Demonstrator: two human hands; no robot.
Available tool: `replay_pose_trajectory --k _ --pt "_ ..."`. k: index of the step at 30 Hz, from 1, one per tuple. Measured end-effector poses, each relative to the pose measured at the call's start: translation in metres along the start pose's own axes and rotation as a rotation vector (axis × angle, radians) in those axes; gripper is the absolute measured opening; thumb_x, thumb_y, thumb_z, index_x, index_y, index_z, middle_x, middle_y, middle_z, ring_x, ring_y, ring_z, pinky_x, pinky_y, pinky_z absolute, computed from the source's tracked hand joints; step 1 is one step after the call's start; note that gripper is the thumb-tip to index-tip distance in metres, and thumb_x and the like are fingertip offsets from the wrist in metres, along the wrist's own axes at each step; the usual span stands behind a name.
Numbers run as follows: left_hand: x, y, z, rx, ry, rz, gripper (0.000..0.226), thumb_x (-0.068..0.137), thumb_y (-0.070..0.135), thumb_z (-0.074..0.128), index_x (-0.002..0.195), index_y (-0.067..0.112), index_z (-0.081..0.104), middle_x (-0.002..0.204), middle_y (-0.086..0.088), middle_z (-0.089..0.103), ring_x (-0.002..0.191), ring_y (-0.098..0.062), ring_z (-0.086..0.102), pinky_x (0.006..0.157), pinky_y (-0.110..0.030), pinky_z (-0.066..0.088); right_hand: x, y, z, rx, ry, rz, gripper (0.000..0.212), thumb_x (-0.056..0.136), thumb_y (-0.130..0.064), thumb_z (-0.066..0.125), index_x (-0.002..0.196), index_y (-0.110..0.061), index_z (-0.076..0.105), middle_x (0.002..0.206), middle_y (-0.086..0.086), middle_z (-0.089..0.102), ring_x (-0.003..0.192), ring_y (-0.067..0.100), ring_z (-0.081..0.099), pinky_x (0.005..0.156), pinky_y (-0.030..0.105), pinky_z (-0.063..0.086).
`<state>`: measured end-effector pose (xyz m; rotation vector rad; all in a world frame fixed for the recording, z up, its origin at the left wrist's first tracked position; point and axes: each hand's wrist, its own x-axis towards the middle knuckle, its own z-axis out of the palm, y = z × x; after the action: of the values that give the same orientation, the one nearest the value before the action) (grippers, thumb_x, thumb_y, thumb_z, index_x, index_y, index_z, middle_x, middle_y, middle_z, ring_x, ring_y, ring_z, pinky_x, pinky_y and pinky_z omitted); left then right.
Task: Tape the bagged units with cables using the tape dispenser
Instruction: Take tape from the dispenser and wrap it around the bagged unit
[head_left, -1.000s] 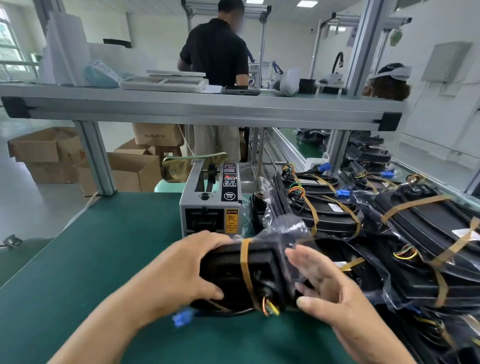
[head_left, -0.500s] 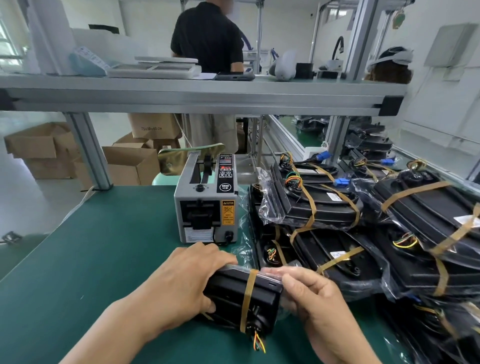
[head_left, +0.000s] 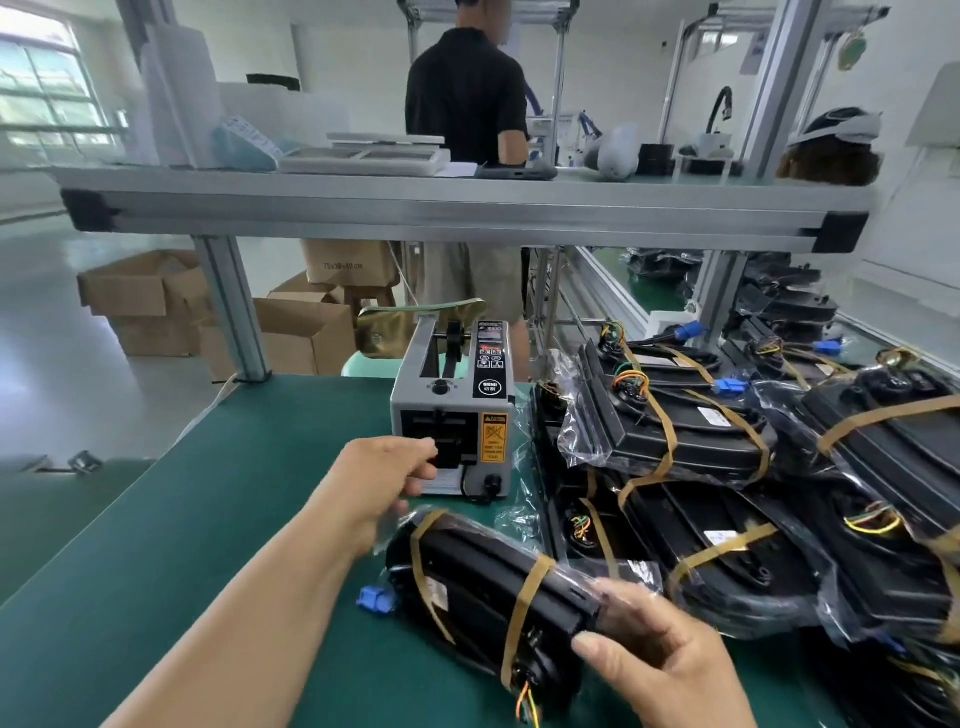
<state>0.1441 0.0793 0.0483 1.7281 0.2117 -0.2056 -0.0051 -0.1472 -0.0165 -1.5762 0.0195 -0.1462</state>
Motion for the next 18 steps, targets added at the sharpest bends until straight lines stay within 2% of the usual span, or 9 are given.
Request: replay_pose_trajectory --k 2,4,7,11,13,15,17,18 --pt "0.017 -0.003 0.01 -0.192 0.046 -0.171 0.015 0.097 0.022 0.062 0.092 0.011 0.071 0.072 0.001 0.064 0.055 -0.007 0.044 0.044 -0.017 0.034 -0.006 -0.001 0.004 -0.029 0.016 -0.025 0.043 0.05 -0.023 0.087 0.09 -0.039 0.08 0.088 0.007 0.079 0.088 0.019 0.076 0.079 0.02 0.056" --pt "0.03 -0.005 0.016 -0.309 0.029 -0.264 0.015 0.098 0.019 0.06 0.086 0.011 0.065 0.069 0.003 0.058 0.053 -0.005 0.041 0.036 -0.014 0.028 -0.01 -0.002 0.005 -0.018 -0.006 -0.065 0.042 0.053 -0.015 0.085 0.089 -0.036 0.081 0.088 0.005 0.079 0.086 0.015 0.076 0.074 0.012 0.054" --pt "0.043 -0.002 0.018 -0.418 0.029 -0.332 0.015 0.094 0.008 0.06 0.08 0.012 0.057 0.069 0.002 0.052 0.05 -0.004 0.04 0.032 -0.011 0.024 -0.011 0.0 0.005 0.006 0.003 -0.085 0.04 0.052 -0.007 0.085 0.086 -0.027 0.083 0.088 0.007 0.079 0.085 0.016 0.077 0.071 0.01 0.054" --pt "0.048 0.004 0.023 -0.478 0.059 -0.385 0.014 0.093 0.008 0.06 0.082 0.014 0.056 0.066 0.004 0.052 0.029 -0.001 0.043 0.034 -0.009 0.021 -0.012 -0.002 0.008 -0.005 -0.064 -0.106 0.042 0.059 -0.005 0.085 0.093 -0.029 0.082 0.09 0.009 0.079 0.085 0.025 0.077 0.072 0.017 0.057" --pt "0.051 0.005 0.027 -0.495 0.091 -0.403 0.014 0.093 0.008 0.061 0.081 0.013 0.057 0.064 0.004 0.054 0.031 -0.001 0.046 0.04 -0.011 0.024 -0.012 -0.001 0.008 0.008 -0.076 -0.118 0.042 0.061 -0.003 0.084 0.093 -0.029 0.082 0.091 0.009 0.079 0.086 0.025 0.077 0.073 0.018 0.058" --pt "0.056 0.005 0.033 -0.548 0.137 -0.411 0.011 0.094 0.01 0.063 0.084 0.011 0.059 0.067 0.003 0.058 0.042 -0.002 0.049 0.049 -0.007 0.028 -0.012 0.0 0.008 0.019 -0.082 -0.124 0.042 0.062 0.0 0.083 0.094 -0.028 0.081 0.093 0.009 0.079 0.088 0.024 0.077 0.074 0.018 0.058" --pt "0.06 0.006 0.038 -0.608 0.174 -0.414 0.005 0.094 0.011 0.064 0.096 0.011 0.059 0.068 0.002 0.058 0.05 -0.003 0.049 0.032 -0.009 0.027 -0.012 0.001 0.009 0.025 -0.077 -0.125 0.042 0.063 0.0 0.083 0.095 -0.027 0.081 0.093 0.009 0.079 0.089 0.024 0.077 0.075 0.017 0.058" --pt "0.062 0.005 0.039 -0.621 0.193 -0.409 0.01 0.094 0.011 0.063 0.101 0.012 0.057 0.068 0.002 0.057 0.051 -0.003 0.048 0.028 -0.009 0.023 -0.012 0.0 0.009 0.026 -0.062 -0.126 0.041 0.062 -0.002 0.083 0.094 -0.028 0.081 0.093 0.009 0.079 0.089 0.023 0.077 0.075 0.017 0.057"
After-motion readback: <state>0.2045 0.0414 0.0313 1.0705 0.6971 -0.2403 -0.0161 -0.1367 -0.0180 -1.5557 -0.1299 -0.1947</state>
